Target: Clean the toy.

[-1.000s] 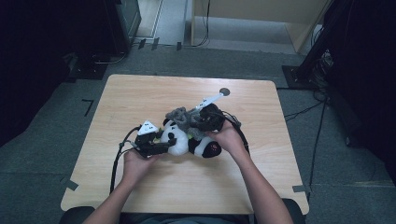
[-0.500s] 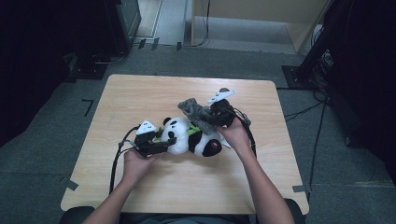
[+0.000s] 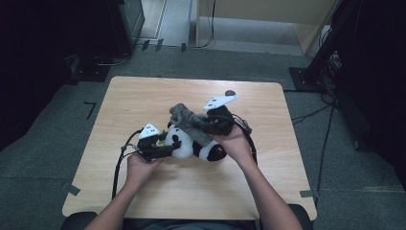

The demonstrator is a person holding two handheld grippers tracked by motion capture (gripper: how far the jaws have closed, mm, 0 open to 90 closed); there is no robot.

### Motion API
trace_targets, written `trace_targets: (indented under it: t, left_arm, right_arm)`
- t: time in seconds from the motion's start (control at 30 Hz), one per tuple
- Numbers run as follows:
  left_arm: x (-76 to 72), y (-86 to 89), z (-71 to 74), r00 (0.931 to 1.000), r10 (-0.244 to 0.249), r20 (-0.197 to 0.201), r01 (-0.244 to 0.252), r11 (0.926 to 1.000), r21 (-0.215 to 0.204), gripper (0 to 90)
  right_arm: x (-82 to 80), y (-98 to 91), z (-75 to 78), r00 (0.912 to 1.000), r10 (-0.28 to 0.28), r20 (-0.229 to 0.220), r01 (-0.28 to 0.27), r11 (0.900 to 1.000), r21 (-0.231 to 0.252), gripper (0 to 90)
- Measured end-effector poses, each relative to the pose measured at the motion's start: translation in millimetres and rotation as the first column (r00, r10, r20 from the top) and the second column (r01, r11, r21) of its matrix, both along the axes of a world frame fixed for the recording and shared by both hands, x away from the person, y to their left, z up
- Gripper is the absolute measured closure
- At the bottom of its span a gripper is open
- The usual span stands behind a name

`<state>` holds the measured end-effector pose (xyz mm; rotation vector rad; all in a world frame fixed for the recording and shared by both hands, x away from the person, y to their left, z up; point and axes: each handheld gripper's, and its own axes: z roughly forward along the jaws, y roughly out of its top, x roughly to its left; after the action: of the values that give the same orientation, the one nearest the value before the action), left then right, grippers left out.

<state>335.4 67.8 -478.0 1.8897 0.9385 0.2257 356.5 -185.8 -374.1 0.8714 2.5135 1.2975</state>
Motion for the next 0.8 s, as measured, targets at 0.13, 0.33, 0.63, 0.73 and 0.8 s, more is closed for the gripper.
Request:
trace_targets:
  t: [0.13, 0.33, 0.63, 0.73, 0.8]
  left_arm:
    - [-0.1, 0.5, 0.2, 0.9999, -0.010, 0.002, 0.010, 0.9999, -0.006, 29.5]
    - [0.7, 2.2, 2.6, 0.9998, -0.019, -0.002, 0.019, 0.9997, -0.011, 26.4]
    - [-2.9, 4.4, 5.5, 0.9981, -0.061, -0.005, 0.061, 0.9979, -0.020, 20.4]
    - [-4.3, 2.8, 3.9, 0.9976, -0.069, 0.001, 0.069, 0.9976, -0.007, 17.3]
    - [-5.2, 1.7, 2.1, 0.9980, -0.064, 0.005, 0.064, 0.9980, -0.001, 16.6]
  right_arm:
    - [-4.5, 20.5, -13.7, 0.9983, 0.036, -0.047, -0.038, 0.9984, -0.042, 81.9]
    - [-0.3, 28.3, -29.2, 0.9974, 0.028, -0.066, -0.034, 0.9955, -0.088, 81.9]
    - [12.7, 19.3, -33.8, 0.9971, 0.013, -0.075, -0.017, 0.9986, -0.051, 81.8]
    - [16.9, 17.7, -33.8, 0.9962, 0.012, -0.087, -0.015, 0.9989, -0.043, 81.7]
    - [20.0, 16.6, -34.0, 0.9956, 0.009, -0.093, -0.013, 0.9992, -0.037, 81.6]
